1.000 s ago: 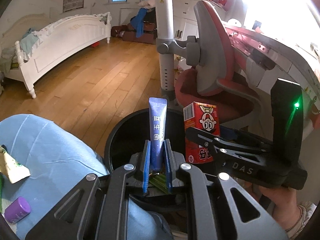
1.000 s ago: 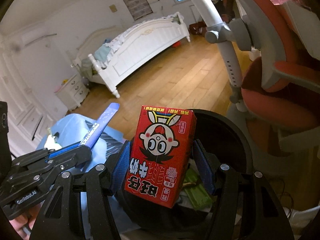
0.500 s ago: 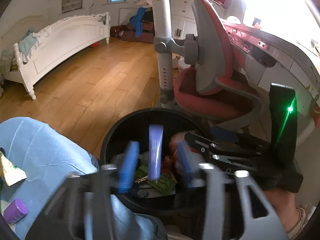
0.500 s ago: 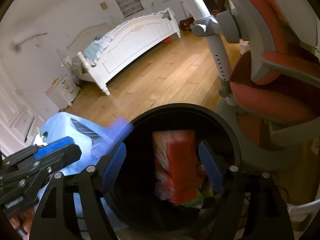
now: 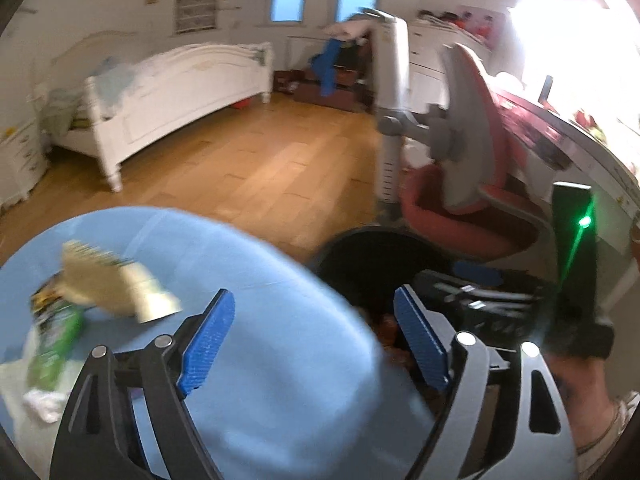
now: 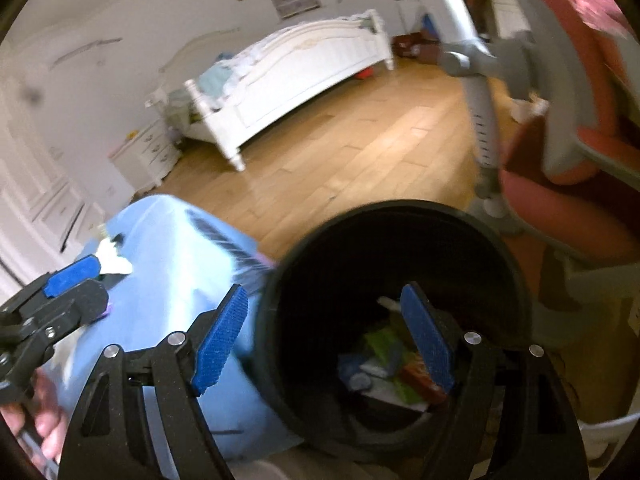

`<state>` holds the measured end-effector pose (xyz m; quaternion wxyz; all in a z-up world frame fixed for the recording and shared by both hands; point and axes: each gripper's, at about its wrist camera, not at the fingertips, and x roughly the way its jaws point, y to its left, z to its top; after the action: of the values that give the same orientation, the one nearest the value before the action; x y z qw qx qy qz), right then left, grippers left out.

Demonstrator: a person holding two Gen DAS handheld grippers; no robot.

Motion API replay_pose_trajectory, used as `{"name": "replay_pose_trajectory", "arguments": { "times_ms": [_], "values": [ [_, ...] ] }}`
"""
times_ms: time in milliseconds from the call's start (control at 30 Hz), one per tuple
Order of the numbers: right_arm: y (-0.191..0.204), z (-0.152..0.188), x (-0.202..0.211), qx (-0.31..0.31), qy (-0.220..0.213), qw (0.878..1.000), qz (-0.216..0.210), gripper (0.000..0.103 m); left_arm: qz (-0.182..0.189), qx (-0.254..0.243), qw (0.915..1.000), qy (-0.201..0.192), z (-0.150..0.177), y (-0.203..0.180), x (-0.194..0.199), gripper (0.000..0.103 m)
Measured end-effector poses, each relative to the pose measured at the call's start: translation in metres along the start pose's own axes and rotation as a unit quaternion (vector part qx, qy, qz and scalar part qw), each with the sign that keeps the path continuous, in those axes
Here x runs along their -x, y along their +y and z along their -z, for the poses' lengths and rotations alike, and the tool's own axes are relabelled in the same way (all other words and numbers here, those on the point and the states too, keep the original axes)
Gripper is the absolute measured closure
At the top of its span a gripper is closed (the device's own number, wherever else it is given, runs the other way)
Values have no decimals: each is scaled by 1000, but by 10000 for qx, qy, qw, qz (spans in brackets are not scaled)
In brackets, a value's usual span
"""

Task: Collect trash
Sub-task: 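Grasp the green Doublemint gum pack with the left tool while the right tool grasps the cream snack bag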

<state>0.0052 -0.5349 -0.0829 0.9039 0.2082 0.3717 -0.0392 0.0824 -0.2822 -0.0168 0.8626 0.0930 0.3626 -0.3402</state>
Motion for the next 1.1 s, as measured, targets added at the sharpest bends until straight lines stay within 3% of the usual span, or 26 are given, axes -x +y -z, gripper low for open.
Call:
{"name": "replay_pose_trajectory", "arguments": {
  "times_ms": [233, 367, 467, 667, 900, 967, 1033, 1100],
  "values": [
    [90, -27, -13, 909, 83, 9937, -646, 25, -638, 642, 9959, -11, 21, 99, 36, 21],
    [140, -41, -25, 1331, 254, 9841, -1147, 25, -901, 733, 9930, 215, 31, 142, 39, 21],
    [175, -49, -40, 1583, 444, 9768, -1370, 25, -932, 735, 9923, 353, 37, 163, 36, 22],
    [234, -55, -86, 2200, 912, 9605, -1437, 25, -868, 636, 9924, 602, 42, 184, 22, 33],
    [258, -58, -129, 2355, 1380, 9510, -1454, 43, -817, 515, 9931, 665, 43, 186, 14, 54],
    [259, -54, -134, 2375, 1494, 9481, -1498, 52, -712, 543, 9939, 641, 45, 190, 15, 61],
    [259, -50, -136, 2370, 1580, 9457, -1565, 71, -683, 572, 9942, 608, 44, 190, 15, 62],
    [258, -48, -133, 2337, 1572, 9457, -1625, 79, -699, 580, 9943, 567, 44, 189, 16, 66]
  ]
}}
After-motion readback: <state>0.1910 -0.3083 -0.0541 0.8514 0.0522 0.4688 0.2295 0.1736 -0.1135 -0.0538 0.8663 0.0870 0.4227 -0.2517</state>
